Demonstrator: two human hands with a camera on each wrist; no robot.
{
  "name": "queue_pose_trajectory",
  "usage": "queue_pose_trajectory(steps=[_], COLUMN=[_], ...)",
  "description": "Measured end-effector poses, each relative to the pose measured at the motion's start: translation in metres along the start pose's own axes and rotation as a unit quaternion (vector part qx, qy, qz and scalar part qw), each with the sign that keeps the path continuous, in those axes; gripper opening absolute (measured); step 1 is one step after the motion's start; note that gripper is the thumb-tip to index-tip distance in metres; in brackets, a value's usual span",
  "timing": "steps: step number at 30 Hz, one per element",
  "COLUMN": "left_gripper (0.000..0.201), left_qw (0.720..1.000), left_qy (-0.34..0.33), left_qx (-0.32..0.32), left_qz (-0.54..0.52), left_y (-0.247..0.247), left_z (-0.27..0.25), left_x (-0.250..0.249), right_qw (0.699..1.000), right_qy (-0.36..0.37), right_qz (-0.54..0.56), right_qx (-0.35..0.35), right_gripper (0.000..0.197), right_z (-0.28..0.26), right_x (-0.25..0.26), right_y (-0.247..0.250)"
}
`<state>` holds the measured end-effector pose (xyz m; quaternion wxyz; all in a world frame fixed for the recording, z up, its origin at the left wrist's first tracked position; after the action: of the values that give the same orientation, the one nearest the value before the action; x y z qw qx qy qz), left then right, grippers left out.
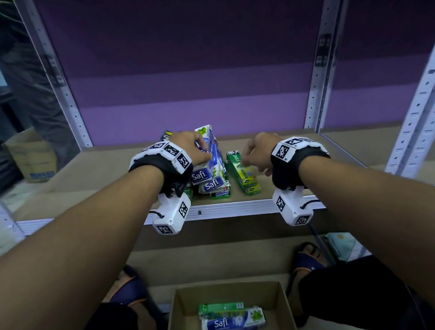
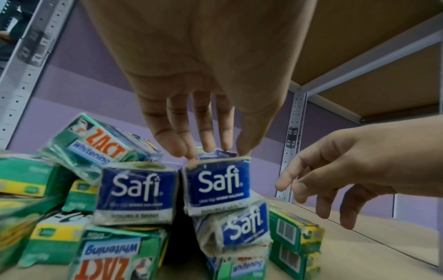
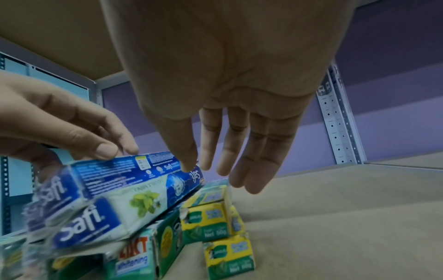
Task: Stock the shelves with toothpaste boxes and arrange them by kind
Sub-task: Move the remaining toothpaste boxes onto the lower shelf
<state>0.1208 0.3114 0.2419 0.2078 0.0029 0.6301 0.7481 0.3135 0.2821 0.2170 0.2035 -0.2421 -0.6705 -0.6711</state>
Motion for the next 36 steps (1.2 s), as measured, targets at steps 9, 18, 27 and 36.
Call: queue_pose_trajectory(steps=[9, 18, 27, 36], left_gripper=[0.013, 0.012, 0.009, 0.017], left_qw=[0.999, 0.988, 0.966, 0.931], left_qy=[-0.050, -0.078, -0.022, 0.024], left_qx=[0.009, 0.115, 0.245, 0.357], left_qz=[-0.018, -0.067, -0.072, -0.070], left_y=[0.004, -0.044, -0.138, -0.250], left_z=[-0.057, -0.101, -0.128, -0.161], left_x=[-0.014, -0.006, 0.026, 0.060], right_qw=[0.995, 0.985, 0.966, 0.942], right_qy=[0.021, -0.011, -0.050, -0.056], right_qz=[0.072, 0.068, 0.039, -0.052], right_qx=[0.066, 0.159, 0.251, 0.325], right_gripper=[0.012, 0.004, 0.007, 0.028], right_z=[-0.037, -0.061, -0.071, -0.075], right_x=[-0.011, -0.041, -0.089, -0.145], right_y=[-0.022, -0.073, -0.157, -0.246])
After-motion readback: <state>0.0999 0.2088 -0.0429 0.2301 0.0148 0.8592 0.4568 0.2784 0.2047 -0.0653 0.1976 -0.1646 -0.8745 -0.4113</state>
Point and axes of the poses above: each hand's wrist, its own z-axis towards the middle knuckle, its own y-axis out of the back of the hand, x = y × z, the point moved 9 cm from there along z, towards the middle knuckle, and after that the axes turned 10 degrees about z, right-handed, at the moved point
